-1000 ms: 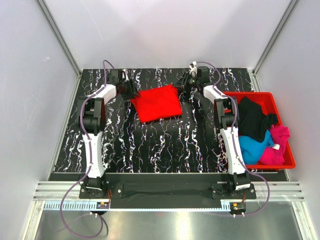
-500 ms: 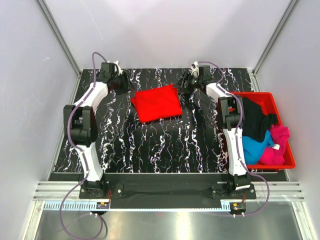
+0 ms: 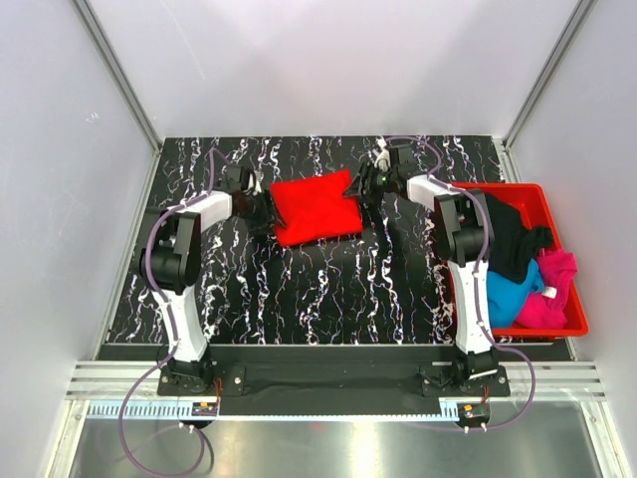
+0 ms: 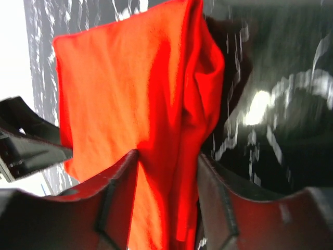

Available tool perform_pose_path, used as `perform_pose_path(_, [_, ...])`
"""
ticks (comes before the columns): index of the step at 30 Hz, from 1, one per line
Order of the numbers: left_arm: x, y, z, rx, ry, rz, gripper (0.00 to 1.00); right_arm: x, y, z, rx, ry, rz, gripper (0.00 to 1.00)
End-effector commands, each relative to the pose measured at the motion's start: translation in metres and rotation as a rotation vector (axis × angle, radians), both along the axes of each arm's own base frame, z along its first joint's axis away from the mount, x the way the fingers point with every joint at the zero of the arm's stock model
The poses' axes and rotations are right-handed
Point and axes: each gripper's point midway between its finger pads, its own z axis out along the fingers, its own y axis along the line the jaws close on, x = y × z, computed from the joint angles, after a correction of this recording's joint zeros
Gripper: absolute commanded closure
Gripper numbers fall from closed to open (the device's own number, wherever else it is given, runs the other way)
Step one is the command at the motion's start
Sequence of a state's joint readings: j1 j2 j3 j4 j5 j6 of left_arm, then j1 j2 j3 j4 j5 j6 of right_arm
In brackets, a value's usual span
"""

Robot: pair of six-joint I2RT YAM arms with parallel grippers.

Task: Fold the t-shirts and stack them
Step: Fold the tshirt

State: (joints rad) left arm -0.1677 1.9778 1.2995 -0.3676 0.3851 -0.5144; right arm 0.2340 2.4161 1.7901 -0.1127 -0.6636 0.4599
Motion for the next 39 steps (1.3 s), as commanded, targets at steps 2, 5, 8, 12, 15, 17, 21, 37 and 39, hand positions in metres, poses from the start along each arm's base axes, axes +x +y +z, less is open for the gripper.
perform_pose_path(2, [-0.011,0.008,-0.010,0.027,0.023,0.028,0.46,-0.027,-0.013,-0.015,-0.068,0.020,-0.040,0.47])
perform_pose_path(5, [-0.025,0.024,-0.020,0.108,0.050,0.062,0.46,-0.040,-0.013,-0.012,-0.037,0.042,-0.059,0.50])
perform_pose_path(8, [-0.026,0.031,-0.018,0.136,0.041,0.079,0.46,-0.048,-0.009,-0.012,-0.012,0.038,-0.064,0.50])
perform_pose_path(12, [-0.015,0.025,0.014,0.046,-0.062,0.058,0.44,-0.054,-0.010,-0.002,-0.002,0.041,-0.069,0.43])
perform_pose_path(15, [-0.008,0.016,0.033,-0.024,-0.096,-0.017,0.42,-0.055,-0.016,0.013,-0.032,0.017,-0.084,0.38])
perform_pose_path(17, [-0.003,0.016,0.040,-0.015,-0.108,-0.034,0.42,-0.059,-0.020,0.019,-0.057,0.029,-0.090,0.34])
perform_pose_path(21, [0.000,0.016,0.038,-0.008,-0.107,-0.048,0.41,-0.066,-0.027,0.049,-0.088,-0.016,-0.097,0.23])
perform_pose_path(37, [0.006,-0.001,0.003,-0.054,-0.019,-0.076,0.53,-0.104,-0.039,0.100,-0.078,-0.104,-0.101,0.30])
perform_pose_path(39, [0.008,0.003,-0.003,-0.028,-0.003,-0.063,0.53,-0.106,-0.039,0.100,-0.071,-0.105,-0.098,0.30])
